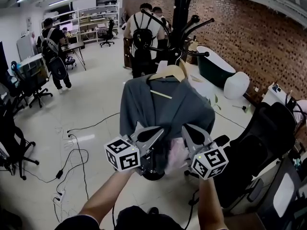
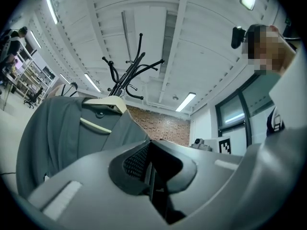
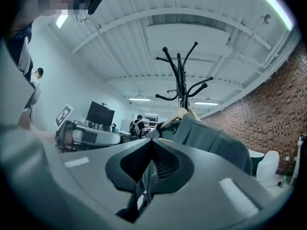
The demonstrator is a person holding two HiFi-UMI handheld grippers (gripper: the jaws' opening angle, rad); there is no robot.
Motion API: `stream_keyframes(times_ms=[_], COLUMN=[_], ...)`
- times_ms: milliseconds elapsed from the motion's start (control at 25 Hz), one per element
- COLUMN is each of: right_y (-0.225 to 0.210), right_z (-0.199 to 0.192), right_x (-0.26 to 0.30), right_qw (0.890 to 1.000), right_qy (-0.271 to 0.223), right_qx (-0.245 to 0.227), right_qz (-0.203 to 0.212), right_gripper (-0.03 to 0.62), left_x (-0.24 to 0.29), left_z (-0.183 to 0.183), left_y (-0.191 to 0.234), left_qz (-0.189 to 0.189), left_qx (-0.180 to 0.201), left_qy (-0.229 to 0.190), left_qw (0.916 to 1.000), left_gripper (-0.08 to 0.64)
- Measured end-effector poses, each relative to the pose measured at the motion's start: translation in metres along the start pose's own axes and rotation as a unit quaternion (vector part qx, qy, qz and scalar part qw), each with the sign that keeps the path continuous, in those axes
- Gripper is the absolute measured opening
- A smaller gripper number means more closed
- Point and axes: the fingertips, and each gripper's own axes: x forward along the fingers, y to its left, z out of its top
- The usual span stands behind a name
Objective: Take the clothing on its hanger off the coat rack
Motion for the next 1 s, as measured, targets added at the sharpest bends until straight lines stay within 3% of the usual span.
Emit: stream_keyframes(times_ms=[200, 440, 680, 840, 1000], right_y=[-0.019, -0.043, -0.074, -0.096, -0.113], right_z=[-0.002, 0.005, 0.028, 0.043, 0.04], right_x=[0.011, 0.026, 0.045, 0.063, 0.088], right_qw=[1.0, 0.998, 0.993, 0.985, 0.966], right_qy=[0.012, 0.028, 0.053, 0.079, 0.142], right_qx=[-0.013, -0.04, -0.084, -0.134, -0.199], right_qz=[-0.002, -0.036, -0.057, -0.078, -0.083], right_gripper=[0.002, 0.003, 0.059, 0.124, 0.208], left_x=[0.014, 0.023, 0.026, 0.024, 0.024], left_z=[0.002, 0.008, 0.009, 0.007, 0.011], left_y=[0.015, 0.037, 0.053, 0.063, 0.063], left_qz=[0.007, 0.009, 0.002, 0.007, -0.002], left_qx=[0.008, 0.021, 0.022, 0.023, 0.022], left_qy=[0.005, 0.025, 0.044, 0.055, 0.05], left_qw=[0.9999, 0.9994, 0.9988, 0.9982, 0.9985], left_gripper=[0.012, 0.012, 0.012, 0.012, 0.012])
